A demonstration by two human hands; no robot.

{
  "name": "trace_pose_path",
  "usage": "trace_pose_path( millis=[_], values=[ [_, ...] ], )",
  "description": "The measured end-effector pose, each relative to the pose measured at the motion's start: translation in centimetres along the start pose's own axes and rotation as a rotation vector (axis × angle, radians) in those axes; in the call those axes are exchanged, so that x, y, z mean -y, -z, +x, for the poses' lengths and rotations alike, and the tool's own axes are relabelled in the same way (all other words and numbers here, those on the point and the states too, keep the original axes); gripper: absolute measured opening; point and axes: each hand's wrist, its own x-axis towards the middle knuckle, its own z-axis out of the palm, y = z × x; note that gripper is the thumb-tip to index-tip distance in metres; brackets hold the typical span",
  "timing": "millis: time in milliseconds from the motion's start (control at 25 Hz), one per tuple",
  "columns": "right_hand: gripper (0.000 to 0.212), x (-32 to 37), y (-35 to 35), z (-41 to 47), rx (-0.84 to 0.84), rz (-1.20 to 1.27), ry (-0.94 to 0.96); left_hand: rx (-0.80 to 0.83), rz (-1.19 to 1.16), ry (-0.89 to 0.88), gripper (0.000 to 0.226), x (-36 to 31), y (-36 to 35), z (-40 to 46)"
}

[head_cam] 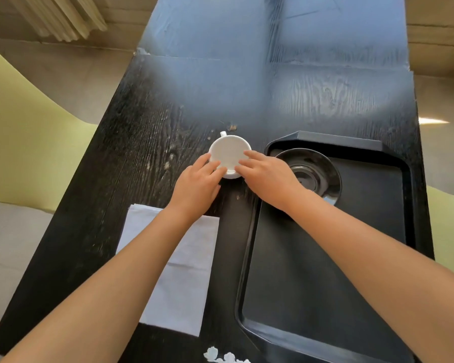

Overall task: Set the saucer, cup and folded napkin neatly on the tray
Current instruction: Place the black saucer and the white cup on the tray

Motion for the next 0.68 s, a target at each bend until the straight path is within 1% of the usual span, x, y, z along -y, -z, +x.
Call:
trace_pose_path(
  millis=[80, 200, 240, 400, 560, 680],
  values=[
    [0.015, -0.1, -0.1, 0.4, -0.014, -0.019, 0.015, -0.082, 0.007, -0.016, 0.02, 0.4, -0.1, 0.2],
    [0.021, 0.2, -0.3, 0.3, -0.039, -0.015, 0.051, -0.181, -0.005, -0.019, 0.004, 0.5, -0.6, -0.3],
    [0.021, 0.4, -0.4, 0.0, -0.049, -0.011, 0.076, -0.211, -0.011, -0.02, 0.002, 0.4, -0.7, -0.6],
    [0.016, 1.3, -0.7, -1.9, -0.096, 0.005, 0.129, -0.319, 0.001, -0.033, 0.01, -0.4, -0.9, -2.6],
    [0.006, 3.3, 0.8, -6.1, -0.154, 0.049, 0.142, -0.393, -0.073, -0.096, 0.01, -2.7, 0.1, -6.0],
    [0.01, 5.6, 2.2, -10.8, -0.189, 0.103, 0.151, -0.409, -0.126, -0.141, 0.01, -5.4, 0.6, -9.6]
  ],
)
